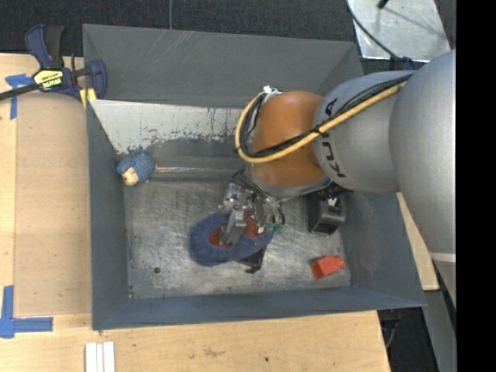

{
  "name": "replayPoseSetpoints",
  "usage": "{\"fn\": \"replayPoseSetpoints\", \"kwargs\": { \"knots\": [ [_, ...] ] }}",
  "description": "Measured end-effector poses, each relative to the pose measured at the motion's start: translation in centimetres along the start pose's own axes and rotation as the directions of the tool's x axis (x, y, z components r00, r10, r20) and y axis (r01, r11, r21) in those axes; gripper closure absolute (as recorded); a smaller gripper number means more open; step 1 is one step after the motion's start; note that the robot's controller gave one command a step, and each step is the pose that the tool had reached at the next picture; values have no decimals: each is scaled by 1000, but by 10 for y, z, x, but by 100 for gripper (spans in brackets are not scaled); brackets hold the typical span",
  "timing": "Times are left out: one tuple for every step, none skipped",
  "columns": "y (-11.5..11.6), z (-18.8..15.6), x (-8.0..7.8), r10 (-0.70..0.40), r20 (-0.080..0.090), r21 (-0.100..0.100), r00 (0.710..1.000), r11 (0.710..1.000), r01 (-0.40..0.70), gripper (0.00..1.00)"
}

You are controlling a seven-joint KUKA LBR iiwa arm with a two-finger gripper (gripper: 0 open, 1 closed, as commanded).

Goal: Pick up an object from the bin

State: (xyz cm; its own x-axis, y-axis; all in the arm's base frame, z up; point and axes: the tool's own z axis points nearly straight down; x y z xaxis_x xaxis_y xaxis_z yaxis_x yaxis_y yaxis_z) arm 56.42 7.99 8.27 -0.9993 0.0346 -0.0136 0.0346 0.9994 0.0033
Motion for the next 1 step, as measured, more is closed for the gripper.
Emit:
{"fn": "replayPoseSetpoints", "kwargs": {
  "knots": [
    [-4,-167,15,-251,-3,1,968,968,251,100]
  ]
}}
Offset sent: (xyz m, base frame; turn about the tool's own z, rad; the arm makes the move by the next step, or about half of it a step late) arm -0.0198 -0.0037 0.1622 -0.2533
